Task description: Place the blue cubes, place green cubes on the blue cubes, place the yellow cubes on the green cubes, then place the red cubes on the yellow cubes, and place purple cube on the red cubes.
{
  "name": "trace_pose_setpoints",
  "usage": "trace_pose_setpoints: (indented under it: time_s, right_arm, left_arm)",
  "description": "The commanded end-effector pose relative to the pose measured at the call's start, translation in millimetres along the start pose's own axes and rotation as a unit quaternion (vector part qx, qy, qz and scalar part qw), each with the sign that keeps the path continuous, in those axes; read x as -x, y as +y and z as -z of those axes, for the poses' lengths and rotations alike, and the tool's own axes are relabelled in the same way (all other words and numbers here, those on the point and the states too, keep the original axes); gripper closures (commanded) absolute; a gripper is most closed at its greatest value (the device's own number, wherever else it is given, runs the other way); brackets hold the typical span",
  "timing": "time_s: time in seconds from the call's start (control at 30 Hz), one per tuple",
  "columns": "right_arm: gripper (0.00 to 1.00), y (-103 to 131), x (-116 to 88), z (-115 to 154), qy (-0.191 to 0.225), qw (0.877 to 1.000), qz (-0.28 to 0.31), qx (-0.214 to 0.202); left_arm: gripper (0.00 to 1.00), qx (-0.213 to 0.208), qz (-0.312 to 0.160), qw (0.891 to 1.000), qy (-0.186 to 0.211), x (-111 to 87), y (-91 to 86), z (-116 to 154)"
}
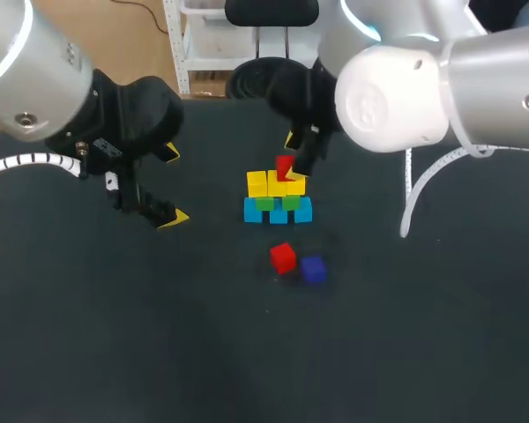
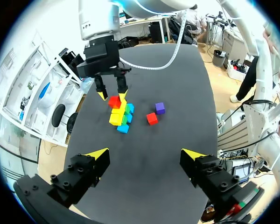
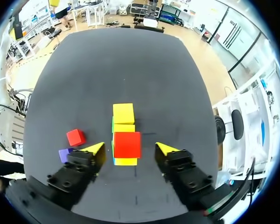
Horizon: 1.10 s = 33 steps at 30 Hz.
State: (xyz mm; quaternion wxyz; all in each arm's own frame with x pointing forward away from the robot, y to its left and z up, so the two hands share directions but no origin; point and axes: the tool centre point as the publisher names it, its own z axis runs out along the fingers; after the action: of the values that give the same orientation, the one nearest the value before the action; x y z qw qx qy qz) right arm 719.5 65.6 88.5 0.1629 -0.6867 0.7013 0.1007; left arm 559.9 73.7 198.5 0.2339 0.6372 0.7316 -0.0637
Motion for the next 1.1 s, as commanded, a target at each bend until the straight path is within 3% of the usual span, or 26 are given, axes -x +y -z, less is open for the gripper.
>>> trace_pose_setpoints:
  time_s: [0.03, 0.27, 0.6, 1.1]
  right_arm:
    - [0.00, 4, -5, 15, -0.009, 1.000, -0.003, -0.008]
    - [0.00, 11, -22, 47, -0.036, 0.999, -0.016, -0.025]
    - [0.00, 26, -68, 81, -0.105, 0.990, -0.061, -0.067]
    - [0.00, 68, -107, 83, -0.177, 0.979, -0.081, -0.063]
  left_arm:
    - [0.00, 0.000, -0.001, 1.000, -0.001, -0.6, 0.4, 0]
    - [0.00, 0.000, -0.001, 1.000, -0.001, -0.6, 0.4, 0]
    - [0.00, 0.000, -0.001, 1.000, -0.001, -0.6, 0.4, 0]
    - [0.00, 0.000, -0.001, 1.000, -0.001, -0.6, 0.4, 0]
